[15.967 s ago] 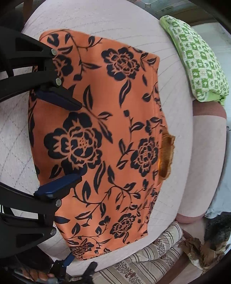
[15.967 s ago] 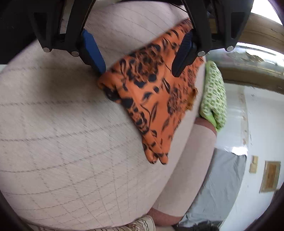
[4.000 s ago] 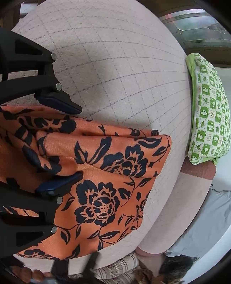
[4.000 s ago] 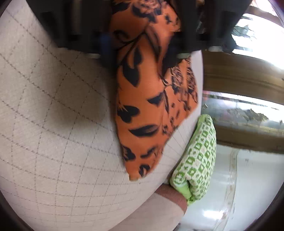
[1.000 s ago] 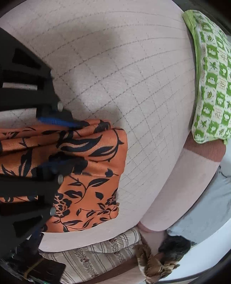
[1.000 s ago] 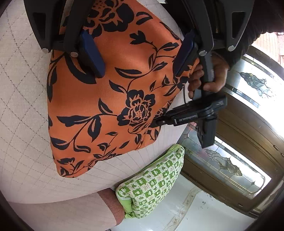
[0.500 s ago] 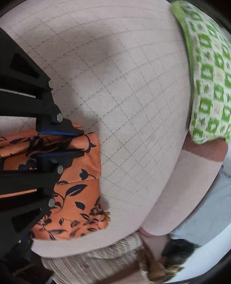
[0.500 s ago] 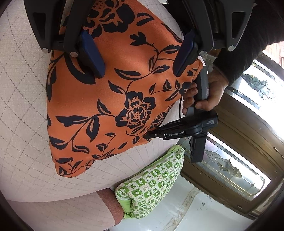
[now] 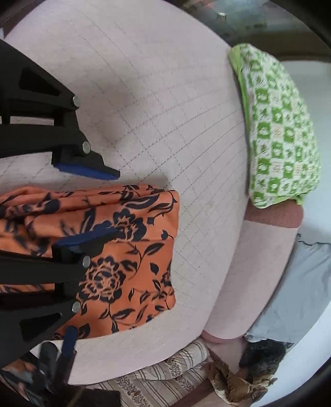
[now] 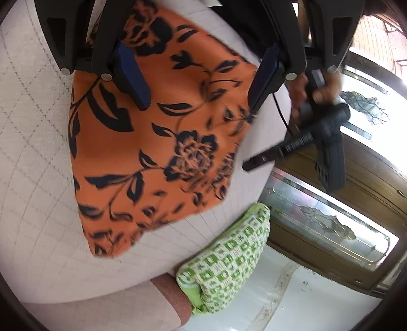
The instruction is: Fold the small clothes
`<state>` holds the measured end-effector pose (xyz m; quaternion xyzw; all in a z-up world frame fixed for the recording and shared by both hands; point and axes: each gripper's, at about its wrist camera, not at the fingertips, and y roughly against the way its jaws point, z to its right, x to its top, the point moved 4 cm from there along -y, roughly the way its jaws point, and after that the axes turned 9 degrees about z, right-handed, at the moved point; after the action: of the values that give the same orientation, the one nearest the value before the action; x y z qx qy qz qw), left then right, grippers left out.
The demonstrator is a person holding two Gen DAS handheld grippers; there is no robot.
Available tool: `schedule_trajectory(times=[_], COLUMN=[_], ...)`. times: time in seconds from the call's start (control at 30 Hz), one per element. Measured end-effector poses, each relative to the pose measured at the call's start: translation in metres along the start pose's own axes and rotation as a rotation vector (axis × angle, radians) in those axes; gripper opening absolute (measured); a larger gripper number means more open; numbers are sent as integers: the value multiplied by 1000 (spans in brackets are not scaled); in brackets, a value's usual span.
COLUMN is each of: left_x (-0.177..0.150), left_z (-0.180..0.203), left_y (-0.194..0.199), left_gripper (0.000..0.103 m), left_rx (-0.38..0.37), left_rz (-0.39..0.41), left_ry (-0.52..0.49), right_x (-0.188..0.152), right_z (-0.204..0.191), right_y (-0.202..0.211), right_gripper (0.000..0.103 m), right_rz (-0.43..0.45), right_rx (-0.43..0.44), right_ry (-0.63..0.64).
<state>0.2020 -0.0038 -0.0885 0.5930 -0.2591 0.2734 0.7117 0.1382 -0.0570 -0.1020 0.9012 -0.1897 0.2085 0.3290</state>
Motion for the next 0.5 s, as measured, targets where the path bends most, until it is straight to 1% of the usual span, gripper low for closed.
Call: schedule_trajectory(times=[0.07, 0.17, 0.2, 0.23, 0.27, 0.3, 0.37, 0.4, 0.43, 0.47, 0.5], left_x=[0, -6, -7, -7, -8, -8, -8, -8, -8, -9, -11], left_z=[7, 17, 19, 20, 20, 20, 20, 19, 19, 18, 18], left_y=[14, 20, 20, 20, 22, 24, 28, 28, 29, 29, 29], left_gripper=[58, 58, 58, 58, 58, 58, 58, 58, 58, 58, 61], left_rx=[19, 25, 32, 40, 49, 49, 61, 75, 79, 80, 86], left_rz=[39, 39, 41, 43, 40, 44, 57, 58, 58, 58, 58], left_ry=[-10, -27, -36, -43, -46, -48, -58, -60, -56, -46, -36], right_x=[11, 23, 25, 25, 22, 22, 27, 32, 37, 40, 47], right_z=[-8, -4, 7, 19, 31, 35, 25, 13, 6, 3, 1], right_y=[8, 8, 1, -6, -13, -14, -5, 0, 4, 7, 7], right_gripper=[81, 83, 84, 84, 84, 84, 84, 84, 84, 84, 86], right_rz=[33, 46, 37, 19, -8, -7, 8, 23, 41, 58, 84], right_rx=[1, 13, 1, -41, -60, -43, -25, 1, 9, 5, -14], right_ry=[19, -22, -57, -96, -142, -173, -172, -150, -125, -105, -77])
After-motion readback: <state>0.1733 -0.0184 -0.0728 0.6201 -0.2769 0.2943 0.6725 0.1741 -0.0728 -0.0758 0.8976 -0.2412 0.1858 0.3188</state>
